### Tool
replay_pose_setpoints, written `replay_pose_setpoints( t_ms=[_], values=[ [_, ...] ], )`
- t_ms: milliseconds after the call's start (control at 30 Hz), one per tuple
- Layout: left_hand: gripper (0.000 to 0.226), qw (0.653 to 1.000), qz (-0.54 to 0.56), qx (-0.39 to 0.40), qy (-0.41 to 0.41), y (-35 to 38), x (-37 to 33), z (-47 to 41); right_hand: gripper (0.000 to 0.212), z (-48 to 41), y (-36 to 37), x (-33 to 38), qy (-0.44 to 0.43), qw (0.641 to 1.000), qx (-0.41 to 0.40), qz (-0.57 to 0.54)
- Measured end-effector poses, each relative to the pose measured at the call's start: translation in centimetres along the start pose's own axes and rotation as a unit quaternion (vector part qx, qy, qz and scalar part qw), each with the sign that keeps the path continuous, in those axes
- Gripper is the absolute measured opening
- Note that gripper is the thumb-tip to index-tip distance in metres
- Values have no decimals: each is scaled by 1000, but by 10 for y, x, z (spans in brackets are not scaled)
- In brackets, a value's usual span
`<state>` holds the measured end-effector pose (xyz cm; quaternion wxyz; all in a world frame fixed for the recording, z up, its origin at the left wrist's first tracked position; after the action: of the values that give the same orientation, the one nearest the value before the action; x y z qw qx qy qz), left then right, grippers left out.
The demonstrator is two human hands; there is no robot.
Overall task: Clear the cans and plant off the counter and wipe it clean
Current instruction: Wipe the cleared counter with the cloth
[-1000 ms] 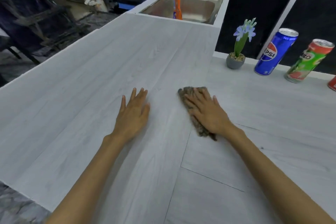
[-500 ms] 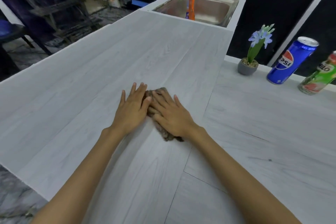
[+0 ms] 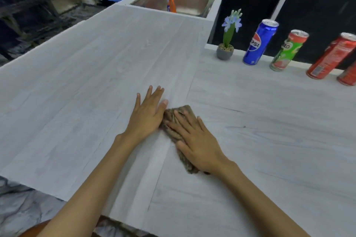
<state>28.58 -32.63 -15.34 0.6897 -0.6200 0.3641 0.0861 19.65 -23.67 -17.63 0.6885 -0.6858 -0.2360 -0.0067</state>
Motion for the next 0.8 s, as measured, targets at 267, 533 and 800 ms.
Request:
replay_pose_setpoints(
  t_ms=[267,533,800],
  values=[
    [54,997,-29,43,65,57,-62,7,60,178,-49,-108,270,959,-82,0],
    [55,996,-50,48,51,62,-68,2,51,98,-68,-167,362,924,-122,36],
    [55,996,-52,56,37,60,-55,19,75,92,-33,-73,185,980,-73,21]
  ],
)
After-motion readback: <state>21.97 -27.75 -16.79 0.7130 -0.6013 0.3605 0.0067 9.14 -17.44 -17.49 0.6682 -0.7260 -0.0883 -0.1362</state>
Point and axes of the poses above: each hand's wrist, its own z-axis away from the middle knuckle, its own y-axis out of the palm, x = y × z, the point moved 9 cm from there along -z, towards the middle knuckle, and after that the axes turned 2 degrees about -y, right-handed, at the moved point
